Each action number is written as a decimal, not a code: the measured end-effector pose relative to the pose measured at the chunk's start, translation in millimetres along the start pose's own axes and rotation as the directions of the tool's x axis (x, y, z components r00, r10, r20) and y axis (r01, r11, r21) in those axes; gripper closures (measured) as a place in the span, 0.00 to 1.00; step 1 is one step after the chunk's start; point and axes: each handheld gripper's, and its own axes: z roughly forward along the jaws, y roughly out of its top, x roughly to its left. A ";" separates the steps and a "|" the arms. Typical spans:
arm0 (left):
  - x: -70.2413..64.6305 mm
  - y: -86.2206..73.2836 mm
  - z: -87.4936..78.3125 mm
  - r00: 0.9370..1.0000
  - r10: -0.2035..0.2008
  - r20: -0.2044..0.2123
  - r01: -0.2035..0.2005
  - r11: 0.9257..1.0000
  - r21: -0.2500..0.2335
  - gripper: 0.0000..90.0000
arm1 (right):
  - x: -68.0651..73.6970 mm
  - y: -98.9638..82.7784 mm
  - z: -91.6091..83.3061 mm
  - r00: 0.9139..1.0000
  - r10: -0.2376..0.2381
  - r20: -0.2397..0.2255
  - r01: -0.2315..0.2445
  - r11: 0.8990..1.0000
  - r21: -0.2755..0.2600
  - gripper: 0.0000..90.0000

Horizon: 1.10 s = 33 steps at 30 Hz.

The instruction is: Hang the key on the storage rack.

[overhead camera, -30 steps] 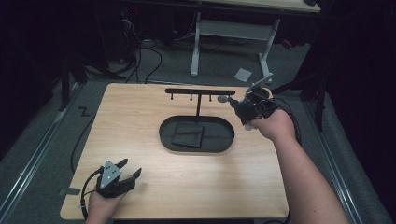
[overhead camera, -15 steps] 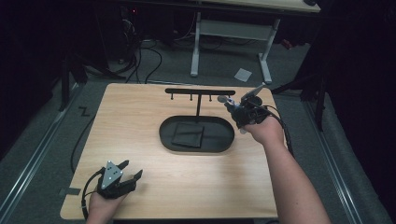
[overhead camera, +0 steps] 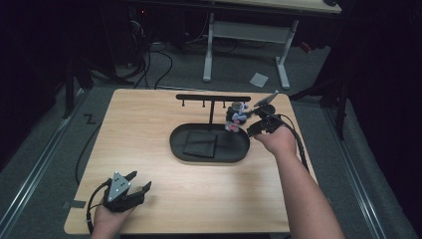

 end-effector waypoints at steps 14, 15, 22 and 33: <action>-3.7 1.0 4.1 1.000 0.014 0.018 -0.015 1.000 0.011 0.39 | -3.7 -47.4 -4.1 0.999 -0.005 -0.034 0.007 0.999 0.049 0.34; -4.1 0.8 4.2 1.000 0.014 0.019 -0.014 1.000 0.015 0.39 | -2.9 -51.6 -4.1 1.000 -0.014 -0.025 0.016 0.999 0.048 0.34; -7.2 0.1 5.8 0.999 0.025 0.021 -0.026 0.999 0.025 0.39 | -8.0 -76.6 -1.2 0.998 -0.013 -0.055 0.015 0.999 0.042 0.36; -10.9 -0.4 7.3 0.999 0.040 0.025 -0.041 0.998 0.038 0.39 | -24.9 -118.3 14.2 0.999 0.026 -0.046 -0.028 0.998 -0.054 0.36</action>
